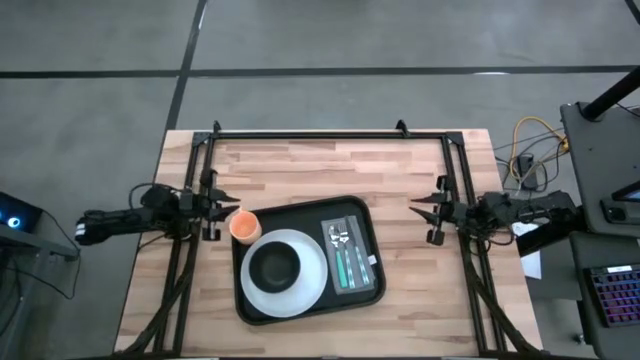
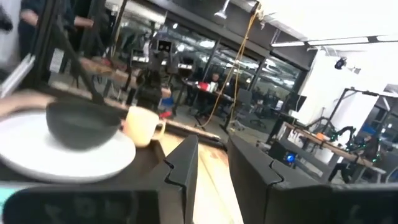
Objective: Set up tray
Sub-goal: Return to Home Position
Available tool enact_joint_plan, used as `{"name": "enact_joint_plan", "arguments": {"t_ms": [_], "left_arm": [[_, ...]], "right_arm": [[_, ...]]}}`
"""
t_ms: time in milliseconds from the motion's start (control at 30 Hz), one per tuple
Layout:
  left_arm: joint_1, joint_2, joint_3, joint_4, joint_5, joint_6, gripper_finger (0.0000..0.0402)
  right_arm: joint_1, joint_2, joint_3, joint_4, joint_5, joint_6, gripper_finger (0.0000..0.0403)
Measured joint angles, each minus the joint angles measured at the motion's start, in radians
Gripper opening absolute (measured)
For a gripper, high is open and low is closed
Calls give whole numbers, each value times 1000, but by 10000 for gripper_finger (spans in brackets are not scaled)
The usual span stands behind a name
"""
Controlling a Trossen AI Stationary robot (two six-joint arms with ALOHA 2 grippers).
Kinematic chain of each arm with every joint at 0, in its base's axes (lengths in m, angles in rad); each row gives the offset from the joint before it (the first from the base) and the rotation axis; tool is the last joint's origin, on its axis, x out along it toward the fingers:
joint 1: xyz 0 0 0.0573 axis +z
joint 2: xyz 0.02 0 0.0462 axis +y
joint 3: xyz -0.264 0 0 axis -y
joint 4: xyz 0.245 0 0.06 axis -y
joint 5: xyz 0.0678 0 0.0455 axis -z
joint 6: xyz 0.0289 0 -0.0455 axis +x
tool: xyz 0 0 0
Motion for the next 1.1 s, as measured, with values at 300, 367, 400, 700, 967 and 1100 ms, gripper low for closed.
{"name": "enact_joint_plan", "arguments": {"t_ms": [300, 367, 400, 700, 967, 1100], "left_arm": [[0, 1, 0, -221, 0, 33, 46], [0, 4, 0, -304, -2, 51, 46], [0, 14, 1, -309, -11, 51, 46], [-1, 147, 4, -321, -46, 33, 46], [-1, 249, 3, -321, -45, 32, 46], [-1, 293, 3, -321, -45, 32, 46]], "right_arm": [[0, 18, 1, -115, -1, -116, 84], [0, 28, 1, -115, -1, -126, 83], [0, 32, 1, -115, -1, -137, 81], [0, 48, 1, -116, -2, -166, 70], [0, 52, 1, -116, -2, -165, 78], [0, 51, 1, -115, -2, -163, 82]]}}
